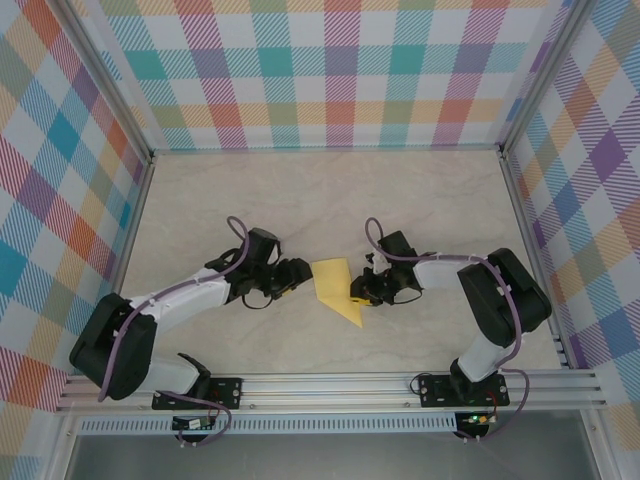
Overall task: Fold a paper plane with a square sheet of paper (pick it up from the middle)
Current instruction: Turn over the paper at the center of the table.
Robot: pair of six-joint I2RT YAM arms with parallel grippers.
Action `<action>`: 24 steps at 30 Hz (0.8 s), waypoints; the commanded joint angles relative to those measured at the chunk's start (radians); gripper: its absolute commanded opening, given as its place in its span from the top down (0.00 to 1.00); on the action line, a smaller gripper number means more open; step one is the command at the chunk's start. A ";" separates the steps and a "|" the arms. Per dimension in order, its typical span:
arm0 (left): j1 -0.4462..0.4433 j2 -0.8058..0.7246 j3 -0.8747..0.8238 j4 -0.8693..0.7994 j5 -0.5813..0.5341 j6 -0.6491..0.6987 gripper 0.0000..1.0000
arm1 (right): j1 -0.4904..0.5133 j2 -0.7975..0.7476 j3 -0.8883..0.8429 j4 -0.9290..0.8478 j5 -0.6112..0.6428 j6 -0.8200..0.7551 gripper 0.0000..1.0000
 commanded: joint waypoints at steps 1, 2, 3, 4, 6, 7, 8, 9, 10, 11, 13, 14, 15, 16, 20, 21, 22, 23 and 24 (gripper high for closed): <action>-0.023 0.051 0.051 0.012 -0.013 -0.003 0.39 | -0.011 0.025 -0.039 0.032 -0.005 -0.023 0.80; -0.027 0.068 0.061 0.013 -0.012 -0.007 0.39 | -0.014 0.023 -0.046 0.037 -0.005 -0.021 0.80; -0.033 0.085 0.074 0.014 -0.009 -0.011 0.39 | -0.019 0.019 -0.055 0.041 -0.005 -0.016 0.80; -0.038 0.103 0.082 0.018 -0.010 -0.018 0.39 | -0.022 0.015 -0.064 0.049 -0.007 -0.011 0.80; -0.044 0.132 0.091 0.028 -0.011 -0.026 0.39 | -0.025 0.013 -0.069 0.052 -0.002 -0.011 0.80; -0.045 0.148 0.095 0.032 -0.012 -0.030 0.39 | -0.026 0.016 -0.071 0.047 0.003 -0.014 0.79; -0.046 0.161 0.096 0.040 -0.015 -0.035 0.39 | -0.028 0.018 -0.072 0.045 0.007 -0.014 0.79; -0.045 0.174 0.096 0.049 -0.015 -0.045 0.39 | -0.030 0.024 -0.074 0.045 0.007 -0.012 0.79; -0.046 0.187 0.096 0.057 -0.014 -0.053 0.39 | -0.030 0.026 -0.078 0.050 0.006 -0.010 0.79; -0.046 0.199 0.097 0.061 -0.015 -0.059 0.39 | -0.031 0.028 -0.080 0.054 0.006 -0.008 0.79; -0.047 0.221 0.101 0.068 -0.020 -0.066 0.39 | -0.032 0.035 -0.082 0.053 0.016 -0.009 0.79; -0.047 0.229 0.100 0.076 -0.019 -0.066 0.39 | -0.033 0.040 -0.082 0.051 0.016 -0.008 0.80; -0.049 0.238 0.097 0.090 -0.016 -0.070 0.39 | -0.034 0.044 -0.083 0.052 0.013 -0.008 0.79; -0.049 0.248 0.096 0.103 -0.008 -0.076 0.39 | -0.033 0.046 -0.083 0.052 0.013 -0.006 0.79; -0.051 0.275 0.096 0.151 0.024 -0.088 0.42 | -0.035 0.049 -0.083 0.045 0.024 -0.008 0.79; -0.051 0.281 0.089 0.176 0.036 -0.097 0.44 | -0.035 0.052 -0.083 0.046 0.022 -0.008 0.79; -0.051 0.285 0.083 0.197 0.042 -0.103 0.45 | -0.035 0.052 -0.085 0.046 0.022 -0.006 0.79; -0.052 0.290 0.083 0.200 0.043 -0.106 0.47 | -0.035 0.051 -0.087 0.049 0.024 -0.005 0.79; -0.052 0.296 0.084 0.202 0.046 -0.106 0.49 | -0.035 0.051 -0.089 0.050 0.028 -0.002 0.80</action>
